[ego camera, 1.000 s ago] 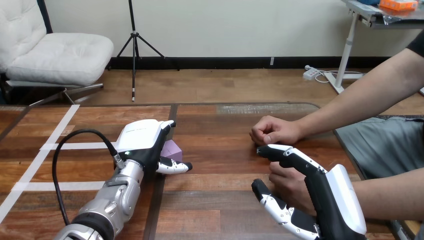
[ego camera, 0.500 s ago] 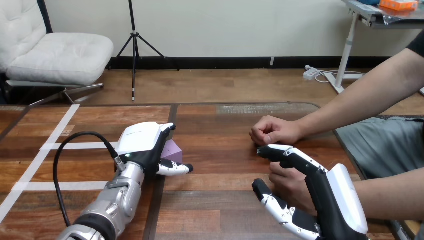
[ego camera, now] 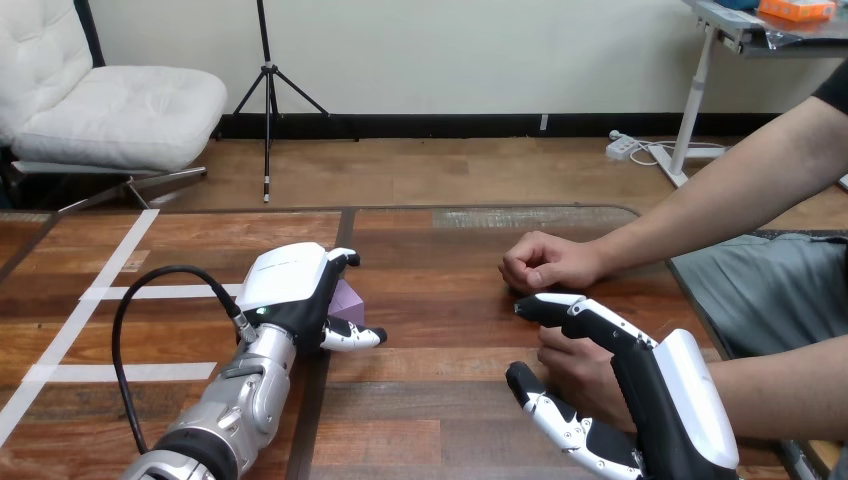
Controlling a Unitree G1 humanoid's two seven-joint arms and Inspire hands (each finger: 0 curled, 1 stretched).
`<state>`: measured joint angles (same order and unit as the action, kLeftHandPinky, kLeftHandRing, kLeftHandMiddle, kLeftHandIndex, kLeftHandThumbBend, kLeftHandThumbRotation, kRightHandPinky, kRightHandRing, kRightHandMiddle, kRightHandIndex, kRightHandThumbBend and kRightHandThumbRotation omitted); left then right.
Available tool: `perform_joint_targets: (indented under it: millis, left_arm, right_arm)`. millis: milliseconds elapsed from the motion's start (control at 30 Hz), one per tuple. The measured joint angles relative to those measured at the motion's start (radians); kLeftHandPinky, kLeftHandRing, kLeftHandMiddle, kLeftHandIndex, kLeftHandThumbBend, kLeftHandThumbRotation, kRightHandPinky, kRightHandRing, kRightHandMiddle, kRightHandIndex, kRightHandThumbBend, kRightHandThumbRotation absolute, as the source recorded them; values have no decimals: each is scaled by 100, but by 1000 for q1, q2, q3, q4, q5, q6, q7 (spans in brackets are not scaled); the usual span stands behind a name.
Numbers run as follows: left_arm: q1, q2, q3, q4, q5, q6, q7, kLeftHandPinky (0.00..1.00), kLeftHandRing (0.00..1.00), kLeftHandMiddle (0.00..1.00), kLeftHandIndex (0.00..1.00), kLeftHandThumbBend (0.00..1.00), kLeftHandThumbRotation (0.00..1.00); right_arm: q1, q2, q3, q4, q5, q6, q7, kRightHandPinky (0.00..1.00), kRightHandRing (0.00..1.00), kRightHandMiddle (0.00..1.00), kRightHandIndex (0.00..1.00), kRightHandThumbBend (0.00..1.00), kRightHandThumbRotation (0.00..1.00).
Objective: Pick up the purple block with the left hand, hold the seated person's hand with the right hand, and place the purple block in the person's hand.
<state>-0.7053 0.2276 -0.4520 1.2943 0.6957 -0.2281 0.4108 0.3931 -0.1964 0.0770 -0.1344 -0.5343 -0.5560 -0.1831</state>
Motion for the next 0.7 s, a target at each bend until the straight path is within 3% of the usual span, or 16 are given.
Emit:
perform_joint_targets:
  millis: [700]
  left_arm:
    - [0,-1,-3,12,3,7,0,67,75,79,78,60,30]
  right_arm:
    - [1,-2,1,-3,1,11,7,71,72,72,70,45,46]
